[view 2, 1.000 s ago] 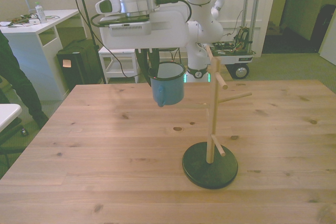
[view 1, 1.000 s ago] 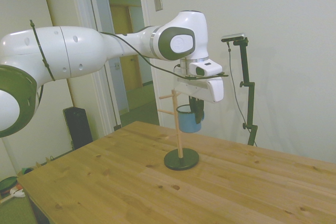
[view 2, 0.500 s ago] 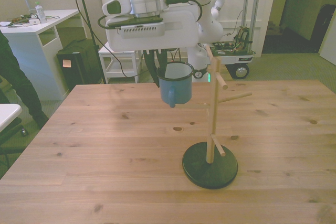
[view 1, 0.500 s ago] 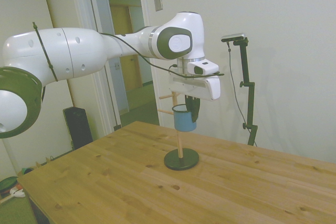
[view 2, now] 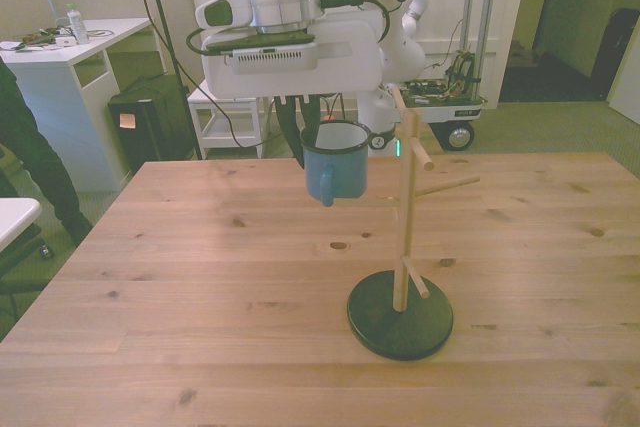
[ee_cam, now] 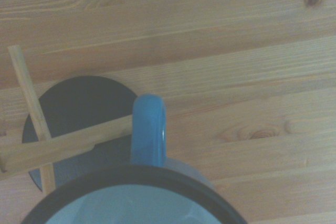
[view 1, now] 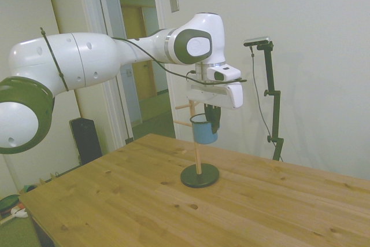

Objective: Hang the mug

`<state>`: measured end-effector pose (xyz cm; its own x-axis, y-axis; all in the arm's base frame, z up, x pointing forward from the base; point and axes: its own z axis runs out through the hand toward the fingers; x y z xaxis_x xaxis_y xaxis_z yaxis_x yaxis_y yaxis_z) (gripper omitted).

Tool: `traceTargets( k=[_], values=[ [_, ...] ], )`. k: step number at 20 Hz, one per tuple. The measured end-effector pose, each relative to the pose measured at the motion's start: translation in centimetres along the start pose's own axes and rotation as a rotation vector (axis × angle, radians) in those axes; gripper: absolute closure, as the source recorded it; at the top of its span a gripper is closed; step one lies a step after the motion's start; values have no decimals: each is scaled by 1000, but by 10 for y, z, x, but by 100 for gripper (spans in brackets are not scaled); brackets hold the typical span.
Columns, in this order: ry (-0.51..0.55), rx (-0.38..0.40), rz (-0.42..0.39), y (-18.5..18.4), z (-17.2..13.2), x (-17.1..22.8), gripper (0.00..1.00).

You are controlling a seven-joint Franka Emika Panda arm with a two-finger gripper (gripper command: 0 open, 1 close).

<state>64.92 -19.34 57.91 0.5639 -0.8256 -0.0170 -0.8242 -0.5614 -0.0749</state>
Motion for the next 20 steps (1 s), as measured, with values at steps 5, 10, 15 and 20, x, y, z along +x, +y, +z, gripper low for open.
traceTargets(
  k=[5,10,15,20],
  values=[
    [-6,-10,-18,-6,10,5,100],
    [-4,-8,-41,-13,12,4,100],
    [-13,-6,-71,-22,15,-2,100],
    [-25,-17,-99,-34,23,-13,100]
  ],
)
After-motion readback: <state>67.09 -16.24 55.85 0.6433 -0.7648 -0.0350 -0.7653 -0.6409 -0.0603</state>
